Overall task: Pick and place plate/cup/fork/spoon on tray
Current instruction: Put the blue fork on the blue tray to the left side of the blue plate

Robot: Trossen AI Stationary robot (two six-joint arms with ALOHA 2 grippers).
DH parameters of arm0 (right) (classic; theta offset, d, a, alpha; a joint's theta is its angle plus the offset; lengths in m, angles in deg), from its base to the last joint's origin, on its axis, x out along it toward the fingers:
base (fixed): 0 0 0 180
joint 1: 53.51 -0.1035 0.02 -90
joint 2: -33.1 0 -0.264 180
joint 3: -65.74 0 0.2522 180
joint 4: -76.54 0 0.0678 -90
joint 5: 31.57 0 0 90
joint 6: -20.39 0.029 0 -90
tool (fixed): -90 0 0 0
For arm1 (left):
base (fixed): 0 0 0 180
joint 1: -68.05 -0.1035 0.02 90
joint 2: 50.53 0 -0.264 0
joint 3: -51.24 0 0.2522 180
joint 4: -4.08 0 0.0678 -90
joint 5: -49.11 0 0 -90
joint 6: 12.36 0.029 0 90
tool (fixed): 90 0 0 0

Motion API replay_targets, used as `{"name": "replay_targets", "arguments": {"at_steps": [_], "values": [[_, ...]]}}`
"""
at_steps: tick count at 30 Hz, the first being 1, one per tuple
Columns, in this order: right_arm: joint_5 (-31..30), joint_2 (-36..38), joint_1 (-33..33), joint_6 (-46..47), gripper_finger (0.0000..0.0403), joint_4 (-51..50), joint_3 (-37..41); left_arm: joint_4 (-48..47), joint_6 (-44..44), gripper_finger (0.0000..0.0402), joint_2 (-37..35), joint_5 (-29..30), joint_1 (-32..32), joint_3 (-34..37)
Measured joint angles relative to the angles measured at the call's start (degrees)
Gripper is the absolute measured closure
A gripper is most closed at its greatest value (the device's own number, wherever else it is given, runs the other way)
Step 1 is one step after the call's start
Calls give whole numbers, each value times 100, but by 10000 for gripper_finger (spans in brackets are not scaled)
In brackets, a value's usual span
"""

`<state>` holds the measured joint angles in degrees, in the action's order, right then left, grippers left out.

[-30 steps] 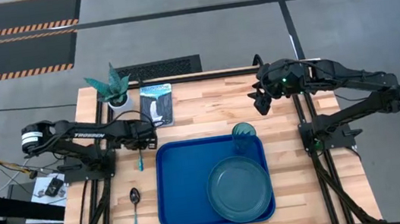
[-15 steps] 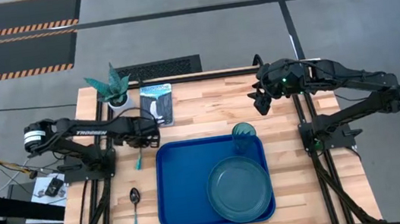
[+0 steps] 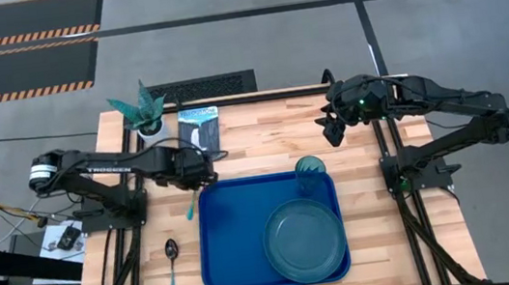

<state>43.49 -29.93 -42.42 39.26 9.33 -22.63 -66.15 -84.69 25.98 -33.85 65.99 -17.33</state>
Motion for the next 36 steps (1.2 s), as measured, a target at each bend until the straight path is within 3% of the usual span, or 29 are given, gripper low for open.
{"name": "replay_targets", "arguments": {"at_steps": [9,16,25,36], "values": [[2,0,-7,9,189,-13,0,504,-1860,401,188,443,1359,-221],[197,-2,-7,-219,189,-96,2,1417,-2694,401,959,320,2062,-317],[308,-2,-7,-429,189,-103,2,1098,-2940,401,2359,79,2344,-1407],[310,-2,-7,-579,189,-160,2,999,-3320,401,3256,127,2344,-2050]]}}
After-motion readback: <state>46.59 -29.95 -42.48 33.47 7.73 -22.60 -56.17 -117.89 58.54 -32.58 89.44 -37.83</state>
